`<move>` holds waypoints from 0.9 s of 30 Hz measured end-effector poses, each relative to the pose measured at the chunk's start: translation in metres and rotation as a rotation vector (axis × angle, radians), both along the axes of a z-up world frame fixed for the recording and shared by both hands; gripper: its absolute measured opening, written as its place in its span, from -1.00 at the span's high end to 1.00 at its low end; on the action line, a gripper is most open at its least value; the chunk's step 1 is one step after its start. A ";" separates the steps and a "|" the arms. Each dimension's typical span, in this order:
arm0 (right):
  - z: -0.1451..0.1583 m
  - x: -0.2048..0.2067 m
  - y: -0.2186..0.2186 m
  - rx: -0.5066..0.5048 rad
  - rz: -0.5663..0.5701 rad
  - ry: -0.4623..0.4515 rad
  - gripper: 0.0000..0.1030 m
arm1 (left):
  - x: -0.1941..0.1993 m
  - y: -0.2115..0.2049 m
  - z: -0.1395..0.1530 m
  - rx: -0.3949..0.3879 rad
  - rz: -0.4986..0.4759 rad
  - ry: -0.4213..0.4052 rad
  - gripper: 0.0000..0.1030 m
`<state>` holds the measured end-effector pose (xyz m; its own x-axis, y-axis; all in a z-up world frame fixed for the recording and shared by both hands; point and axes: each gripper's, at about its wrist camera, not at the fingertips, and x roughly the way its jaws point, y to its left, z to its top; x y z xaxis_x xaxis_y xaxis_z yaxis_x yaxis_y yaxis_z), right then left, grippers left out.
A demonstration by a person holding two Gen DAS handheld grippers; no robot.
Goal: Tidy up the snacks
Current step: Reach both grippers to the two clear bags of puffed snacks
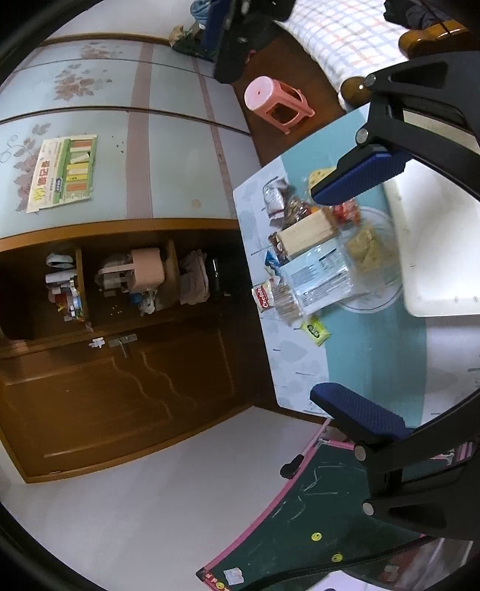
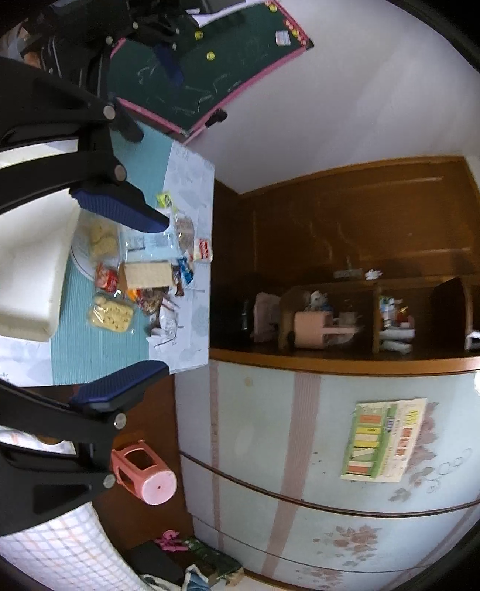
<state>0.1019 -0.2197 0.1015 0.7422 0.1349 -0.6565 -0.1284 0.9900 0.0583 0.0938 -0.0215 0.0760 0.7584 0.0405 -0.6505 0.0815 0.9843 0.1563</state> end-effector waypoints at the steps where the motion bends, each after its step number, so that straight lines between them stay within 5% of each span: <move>1: -0.006 0.010 -0.002 0.004 0.004 0.019 -0.41 | 0.009 -0.001 -0.004 0.004 0.001 0.015 -0.87; 10: -0.130 0.102 -0.029 0.029 -0.075 0.311 -0.41 | 0.105 -0.025 -0.119 0.018 -0.074 0.346 -0.87; 16: -0.217 0.136 -0.028 0.063 -0.093 0.510 -0.41 | 0.152 -0.022 -0.206 -0.119 -0.068 0.627 -0.87; 21: -0.269 0.153 -0.016 0.067 -0.093 0.632 -0.41 | 0.161 -0.026 -0.249 -0.091 -0.124 0.738 -0.87; 27: -0.301 0.164 -0.014 0.115 -0.128 0.711 -0.40 | 0.155 -0.037 -0.266 0.043 -0.234 0.751 -0.87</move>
<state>0.2655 -0.2336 -0.1995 0.1561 0.1732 -0.9724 0.0956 0.9772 0.1894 0.2486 -0.0583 -0.1903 0.1086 -0.0295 -0.9936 0.3847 0.9229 0.0146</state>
